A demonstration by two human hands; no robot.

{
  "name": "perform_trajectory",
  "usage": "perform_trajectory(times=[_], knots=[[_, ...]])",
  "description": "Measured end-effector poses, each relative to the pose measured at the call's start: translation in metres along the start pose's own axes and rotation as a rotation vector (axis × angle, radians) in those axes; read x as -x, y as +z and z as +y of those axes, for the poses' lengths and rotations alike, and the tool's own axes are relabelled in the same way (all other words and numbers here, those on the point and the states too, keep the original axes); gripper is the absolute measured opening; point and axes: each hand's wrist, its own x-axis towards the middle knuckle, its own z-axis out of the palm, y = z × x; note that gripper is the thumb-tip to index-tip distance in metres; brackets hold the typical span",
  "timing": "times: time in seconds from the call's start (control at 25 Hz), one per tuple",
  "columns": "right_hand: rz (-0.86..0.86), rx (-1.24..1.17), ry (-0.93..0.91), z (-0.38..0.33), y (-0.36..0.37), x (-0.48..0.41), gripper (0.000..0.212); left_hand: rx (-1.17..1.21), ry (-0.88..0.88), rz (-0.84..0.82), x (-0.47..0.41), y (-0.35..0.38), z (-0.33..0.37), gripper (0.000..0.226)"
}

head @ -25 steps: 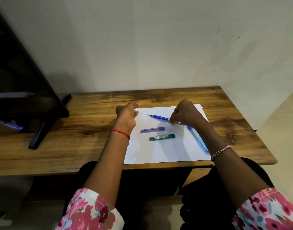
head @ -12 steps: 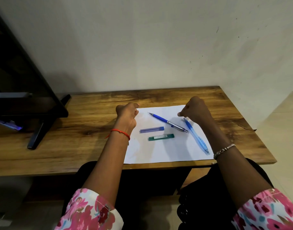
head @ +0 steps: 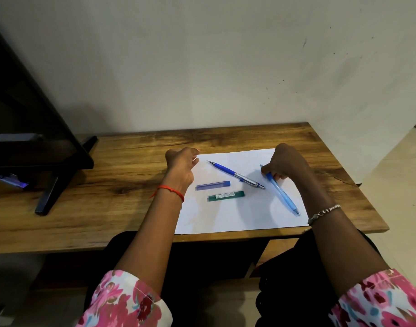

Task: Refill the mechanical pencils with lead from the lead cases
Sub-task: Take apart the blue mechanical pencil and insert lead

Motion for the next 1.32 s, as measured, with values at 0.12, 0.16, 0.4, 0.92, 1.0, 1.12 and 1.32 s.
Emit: perform_trajectory(times=[0.12, 0.16, 0.4, 0.92, 1.0, 1.12, 1.32], knots=[[0.027, -0.017, -0.007, 0.004, 0.0, -0.007, 0.027, 0.017, 0.0, -0.006, 0.0, 0.0, -0.001, 0.03], [0.042, -0.032, -0.022, 0.003, 0.0, -0.007, 0.028, 0.022, 0.009, -0.015, 0.0, 0.0, -0.001, 0.027], [-0.03, -0.705, -0.213, -0.016, -0.01, 0.014, 0.025, -0.529, 0.856, -0.286, 0.006, 0.008, -0.004, 0.053], [-0.402, -1.006, -0.099, -0.029, 0.004, 0.029, 0.031, -0.735, 1.495, -0.594, 0.028, 0.022, -0.032, 0.031], [-0.379, -0.858, -0.115, -0.032, 0.005, 0.03, 0.031, -0.65, 1.452, -0.539, 0.027, 0.022, -0.031, 0.026], [-0.21, -0.85, -0.171, -0.034, 0.0, 0.027, 0.022, -0.574, 1.328, -0.421, 0.022, 0.02, -0.024, 0.02], [-0.178, -1.323, -0.289, -0.035, -0.012, 0.025, 0.031, -0.55, 1.092, -0.377, 0.022, 0.016, -0.016, 0.021]])
